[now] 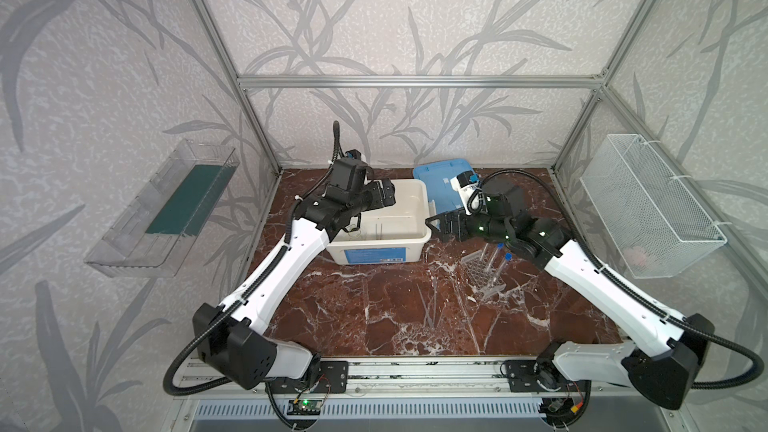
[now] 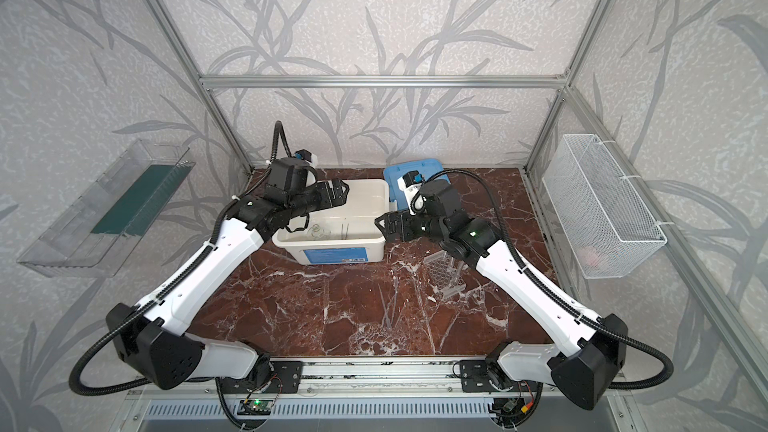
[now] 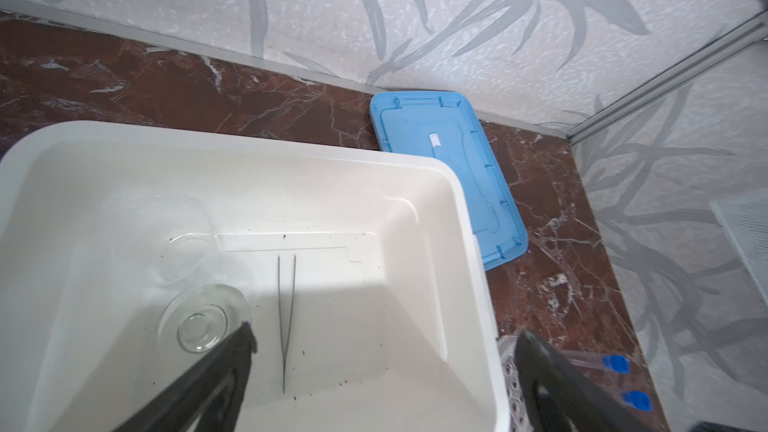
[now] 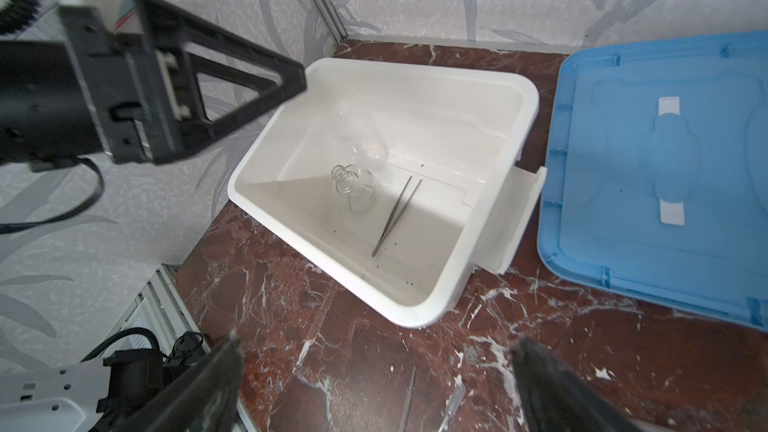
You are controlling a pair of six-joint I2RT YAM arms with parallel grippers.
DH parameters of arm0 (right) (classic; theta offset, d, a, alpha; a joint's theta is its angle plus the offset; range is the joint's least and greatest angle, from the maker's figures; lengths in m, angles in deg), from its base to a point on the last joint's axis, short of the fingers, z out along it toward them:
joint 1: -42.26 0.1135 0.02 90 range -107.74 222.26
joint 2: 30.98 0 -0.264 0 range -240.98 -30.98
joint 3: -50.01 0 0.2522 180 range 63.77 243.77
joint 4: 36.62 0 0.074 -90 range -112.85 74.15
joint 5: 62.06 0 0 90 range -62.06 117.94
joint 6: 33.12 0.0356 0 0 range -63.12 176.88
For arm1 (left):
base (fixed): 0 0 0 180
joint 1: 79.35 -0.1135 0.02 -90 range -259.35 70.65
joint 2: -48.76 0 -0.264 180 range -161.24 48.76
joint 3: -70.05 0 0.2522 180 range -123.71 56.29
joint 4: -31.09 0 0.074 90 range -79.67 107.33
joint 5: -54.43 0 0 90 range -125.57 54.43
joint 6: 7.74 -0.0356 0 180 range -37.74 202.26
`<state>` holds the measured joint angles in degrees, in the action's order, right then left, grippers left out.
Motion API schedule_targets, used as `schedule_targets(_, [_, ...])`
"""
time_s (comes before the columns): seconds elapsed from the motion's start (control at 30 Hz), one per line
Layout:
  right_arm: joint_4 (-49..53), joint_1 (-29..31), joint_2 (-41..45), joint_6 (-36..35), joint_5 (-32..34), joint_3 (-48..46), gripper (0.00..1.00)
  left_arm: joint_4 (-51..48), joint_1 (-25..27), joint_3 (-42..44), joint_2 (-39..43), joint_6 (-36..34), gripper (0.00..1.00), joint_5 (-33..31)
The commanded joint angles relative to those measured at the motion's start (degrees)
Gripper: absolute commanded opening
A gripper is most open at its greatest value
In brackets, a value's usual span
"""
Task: Organize the chemistry lab equipment
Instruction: 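Raise the left gripper out of the bin and move toward the pipettes, then lower the left gripper onto the long clear pipette and close it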
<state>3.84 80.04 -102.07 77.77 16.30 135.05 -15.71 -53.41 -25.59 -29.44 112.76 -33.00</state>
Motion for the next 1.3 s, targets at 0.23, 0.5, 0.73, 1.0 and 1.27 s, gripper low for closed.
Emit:
schedule_targets(0.23, [10.4,0.0,13.3,-0.7,3.0,-10.1,0.99,-14.2,16.7,3.4,8.6,10.3,0.98,-4.1])
schedule_targets(0.5, [12.9,0.0,16.9,-0.4,0.6,-14.3,1.00,-3.7,29.4,21.9,11.4,26.1,0.88,-5.2])
schedule_targets(0.73, [12.4,0.0,19.0,0.5,-1.0,-19.0,0.98,2.4,37.8,27.8,3.5,38.0,0.77,-6.9])
schedule_targets(1.0, [12.4,0.0,21.6,1.4,-0.8,-21.7,0.97,9.8,39.9,32.1,-4.9,48.7,0.58,-5.3])
schedule_targets(1.27, [12.3,0.1,22.6,1.3,0.3,-22.5,0.97,8.3,39.9,27.8,-14.8,48.9,0.52,0.4])
